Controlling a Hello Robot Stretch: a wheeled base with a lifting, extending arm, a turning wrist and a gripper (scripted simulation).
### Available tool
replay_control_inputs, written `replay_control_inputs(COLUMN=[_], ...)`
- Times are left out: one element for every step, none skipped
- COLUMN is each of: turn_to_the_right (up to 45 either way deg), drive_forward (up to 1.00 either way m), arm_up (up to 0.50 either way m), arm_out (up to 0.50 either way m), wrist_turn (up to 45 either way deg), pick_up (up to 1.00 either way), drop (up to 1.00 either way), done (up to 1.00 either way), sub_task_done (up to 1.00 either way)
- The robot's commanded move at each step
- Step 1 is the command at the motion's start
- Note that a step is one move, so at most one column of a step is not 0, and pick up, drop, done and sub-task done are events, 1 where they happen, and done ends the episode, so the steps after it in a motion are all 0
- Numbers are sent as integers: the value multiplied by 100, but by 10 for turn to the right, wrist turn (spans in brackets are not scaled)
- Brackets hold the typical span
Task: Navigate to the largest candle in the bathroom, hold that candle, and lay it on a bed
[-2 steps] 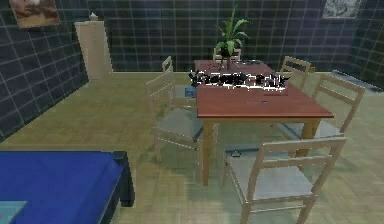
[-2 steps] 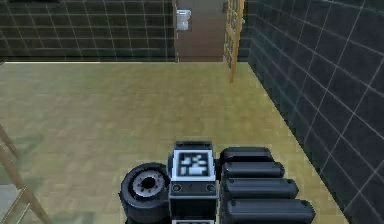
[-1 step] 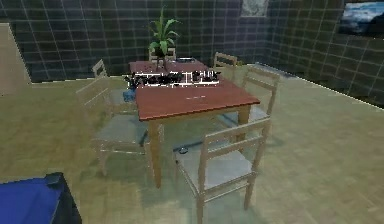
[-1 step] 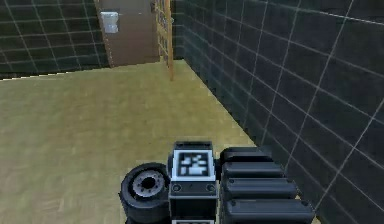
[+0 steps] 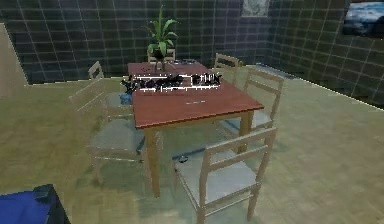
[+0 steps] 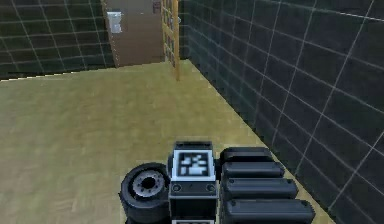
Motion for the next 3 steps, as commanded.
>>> replay_control_inputs(turn_to_the_right=[-360,300,-240], drive_forward=[0,0,0], arm_up=[0,0,0], arm_out=[0,0,0], wrist_turn=[0,0,0], pick_up=[0,0,0], drop=[0,0,0], done=[0,0,0], sub_task_done=[0,0,0])
